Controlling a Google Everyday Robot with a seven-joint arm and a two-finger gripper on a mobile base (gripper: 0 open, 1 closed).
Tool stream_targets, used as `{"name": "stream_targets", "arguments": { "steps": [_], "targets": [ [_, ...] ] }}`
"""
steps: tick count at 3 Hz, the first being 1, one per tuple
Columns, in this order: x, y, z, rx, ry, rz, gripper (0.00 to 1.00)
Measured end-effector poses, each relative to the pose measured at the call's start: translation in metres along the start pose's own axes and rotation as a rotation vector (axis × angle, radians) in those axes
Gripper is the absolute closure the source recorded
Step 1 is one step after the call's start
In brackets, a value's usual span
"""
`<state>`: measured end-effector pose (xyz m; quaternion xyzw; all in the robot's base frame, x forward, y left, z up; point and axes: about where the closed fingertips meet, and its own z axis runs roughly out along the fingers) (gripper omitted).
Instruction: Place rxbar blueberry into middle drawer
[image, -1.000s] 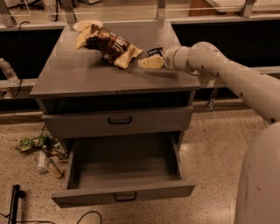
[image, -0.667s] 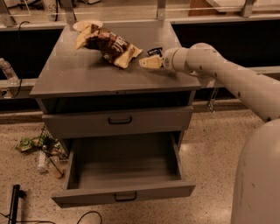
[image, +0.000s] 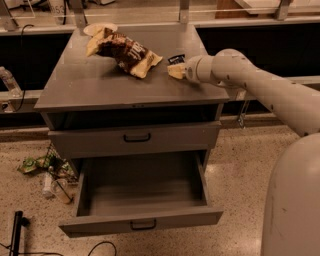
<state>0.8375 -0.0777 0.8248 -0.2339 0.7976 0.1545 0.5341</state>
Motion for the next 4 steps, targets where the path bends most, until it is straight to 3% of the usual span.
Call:
{"name": "stream_targets", "arguments": {
  "steps": [1, 3, 4],
  "targets": [
    [0.001, 0.004, 0.000, -0.013, 0.012, -0.027, 0.95],
    [-0.001, 0.005, -0.002, -0.020, 0.014, -0.032, 1.00],
    [0.000, 0.029, -0.024, -0.122, 0.052, -0.109, 1.00]
  ]
}}
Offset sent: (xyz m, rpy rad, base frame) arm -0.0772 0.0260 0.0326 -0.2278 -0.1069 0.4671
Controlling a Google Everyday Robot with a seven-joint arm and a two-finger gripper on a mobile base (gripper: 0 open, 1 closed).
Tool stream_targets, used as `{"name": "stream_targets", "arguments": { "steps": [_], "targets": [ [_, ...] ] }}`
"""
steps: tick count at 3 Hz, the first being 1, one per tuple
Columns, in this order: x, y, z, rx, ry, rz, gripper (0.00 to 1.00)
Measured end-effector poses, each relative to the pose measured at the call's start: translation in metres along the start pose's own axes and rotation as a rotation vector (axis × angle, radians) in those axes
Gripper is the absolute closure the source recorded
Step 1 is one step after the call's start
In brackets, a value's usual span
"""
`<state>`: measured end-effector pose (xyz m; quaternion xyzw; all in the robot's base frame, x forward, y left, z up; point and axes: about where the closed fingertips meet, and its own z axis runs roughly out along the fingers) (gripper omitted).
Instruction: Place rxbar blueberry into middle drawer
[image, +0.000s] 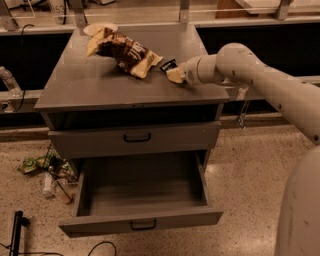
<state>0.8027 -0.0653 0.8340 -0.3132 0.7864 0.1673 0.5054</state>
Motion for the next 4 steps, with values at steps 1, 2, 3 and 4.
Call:
{"name": "stream_targets", "arguments": {
  "steps": [1, 2, 3, 4],
  "targets": [
    [-0.035, 0.025, -0.049, -0.134, -0.066, -0.091, 1.00],
    [-0.036, 0.052, -0.062, -0.239, -0.064, -0.202, 1.00],
    [-0.039, 0.066, -0.068, -0.244, -0.071, -0.214, 1.00],
    [-0.031, 0.115, -0.087, -0.314, -0.048, -0.234, 1.00]
  ]
}}
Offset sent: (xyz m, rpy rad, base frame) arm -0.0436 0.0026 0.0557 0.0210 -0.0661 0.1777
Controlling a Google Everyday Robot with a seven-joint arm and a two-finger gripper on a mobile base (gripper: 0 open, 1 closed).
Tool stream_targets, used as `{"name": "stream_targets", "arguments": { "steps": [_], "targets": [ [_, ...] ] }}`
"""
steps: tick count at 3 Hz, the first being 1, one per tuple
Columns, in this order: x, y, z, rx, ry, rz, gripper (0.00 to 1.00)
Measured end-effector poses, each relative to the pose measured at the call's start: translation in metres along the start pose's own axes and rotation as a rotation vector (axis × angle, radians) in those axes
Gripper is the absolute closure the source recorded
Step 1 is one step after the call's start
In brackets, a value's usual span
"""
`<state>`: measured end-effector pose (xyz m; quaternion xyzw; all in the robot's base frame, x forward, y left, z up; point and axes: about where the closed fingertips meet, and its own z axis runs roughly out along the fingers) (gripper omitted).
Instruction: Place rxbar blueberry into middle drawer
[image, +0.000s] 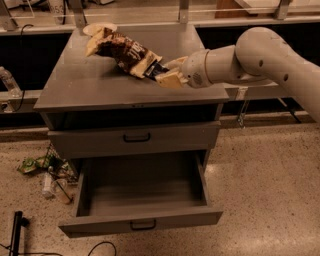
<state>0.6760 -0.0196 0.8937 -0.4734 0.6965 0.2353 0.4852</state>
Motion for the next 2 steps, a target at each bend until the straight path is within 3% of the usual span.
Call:
{"name": "stream_targets", "arguments": {
  "steps": [1, 2],
  "targets": [
    [0.008, 0.057, 0.000, -0.116, 0.039, 0.016, 1.00],
    [0.041, 0.113, -0.006, -0.232, 0.080, 0.041, 1.00]
  ]
}}
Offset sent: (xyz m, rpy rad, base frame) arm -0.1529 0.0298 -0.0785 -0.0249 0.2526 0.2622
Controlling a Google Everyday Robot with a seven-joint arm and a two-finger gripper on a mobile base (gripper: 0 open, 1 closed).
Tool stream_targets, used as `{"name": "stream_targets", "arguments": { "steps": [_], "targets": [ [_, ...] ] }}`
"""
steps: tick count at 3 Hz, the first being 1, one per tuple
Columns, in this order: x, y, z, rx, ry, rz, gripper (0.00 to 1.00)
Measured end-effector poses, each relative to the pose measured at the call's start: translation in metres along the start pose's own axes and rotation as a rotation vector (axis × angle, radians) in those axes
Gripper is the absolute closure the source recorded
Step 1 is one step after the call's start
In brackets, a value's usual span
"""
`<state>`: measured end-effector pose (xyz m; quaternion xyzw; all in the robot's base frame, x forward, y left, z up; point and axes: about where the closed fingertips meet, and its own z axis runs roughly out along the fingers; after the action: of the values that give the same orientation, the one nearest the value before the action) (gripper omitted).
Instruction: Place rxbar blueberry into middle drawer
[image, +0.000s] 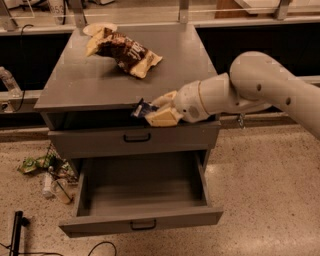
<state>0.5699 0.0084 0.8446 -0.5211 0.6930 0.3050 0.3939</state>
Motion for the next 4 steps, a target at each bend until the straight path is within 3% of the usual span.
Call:
{"name": "stream_targets", "arguments": {
  "steps": [1, 2, 3, 4],
  "targets": [
    [0.034, 0.032, 0.004, -0.046, 0.052, 0.011, 1.00],
    [0.107, 0.055, 0.027, -0.009, 0.151, 0.046, 1.00],
    [0.107, 0.055, 0.027, -0.009, 0.151, 0.046, 1.00],
    [0.133, 0.053, 0.050, -0.027, 0.127, 0.052, 1.00]
  ]
}}
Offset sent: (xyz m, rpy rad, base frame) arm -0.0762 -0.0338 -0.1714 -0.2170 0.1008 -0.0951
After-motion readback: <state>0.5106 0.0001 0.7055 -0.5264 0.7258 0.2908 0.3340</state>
